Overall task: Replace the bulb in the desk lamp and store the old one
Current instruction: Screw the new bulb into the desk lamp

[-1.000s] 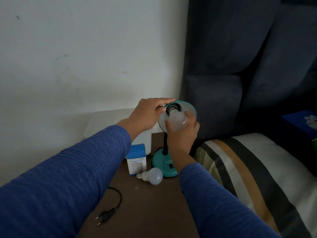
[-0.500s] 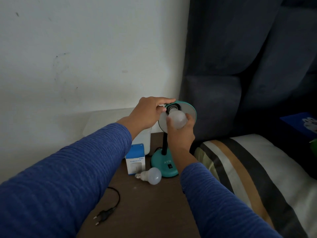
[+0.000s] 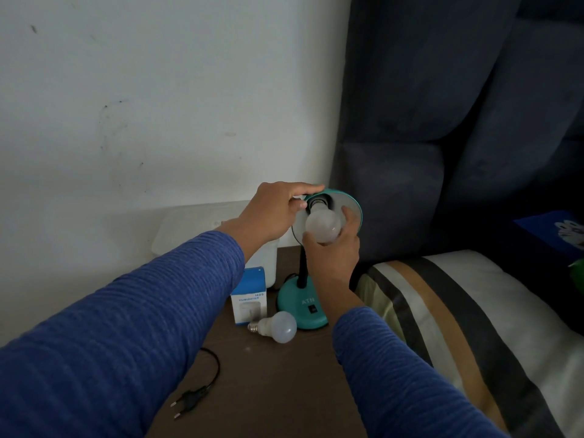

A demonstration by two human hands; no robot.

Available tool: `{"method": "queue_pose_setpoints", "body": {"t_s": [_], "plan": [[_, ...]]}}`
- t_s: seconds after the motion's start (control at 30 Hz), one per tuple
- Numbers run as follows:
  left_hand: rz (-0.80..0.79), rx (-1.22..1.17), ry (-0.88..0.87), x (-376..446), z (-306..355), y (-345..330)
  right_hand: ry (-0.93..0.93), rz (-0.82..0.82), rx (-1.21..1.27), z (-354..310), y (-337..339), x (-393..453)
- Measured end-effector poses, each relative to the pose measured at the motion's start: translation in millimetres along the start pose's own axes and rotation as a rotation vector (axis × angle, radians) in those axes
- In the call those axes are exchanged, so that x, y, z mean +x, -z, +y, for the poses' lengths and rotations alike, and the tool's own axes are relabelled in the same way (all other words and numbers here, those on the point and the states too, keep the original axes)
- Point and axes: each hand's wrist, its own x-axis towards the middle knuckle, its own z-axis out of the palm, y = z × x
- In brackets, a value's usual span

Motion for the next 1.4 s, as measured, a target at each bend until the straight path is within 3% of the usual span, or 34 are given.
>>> {"method": "queue_pose_setpoints", "body": {"t_s": [0.17,0.6,1.0,1.13,1.4], "plan": [[0.004,0.004,0.001,1.2,0.0,0.3,-0.060,0.012,0.055,1.8,0.9,2.8],[0.022,0.001,-0.009,2.2,-0.2,-2.4,0.065,-0.010,-0.003,-0.5,0.8,-2.7],[0.025,-0.016,-0.003,0.6,2.2,-2.0,-0.054,-0.014,0.042,-1.6,2.1,1.2],[0.023,-0.023,0.005,0.9,2.8,-1.8,0.037,-0.039,-0.037,-5.1,5.0,-2.3],[0.027,-0.019,0.002,2.6,0.2,-2.4,0.011,-0.081,-0.079,-6.1,6.4,0.2]]}}
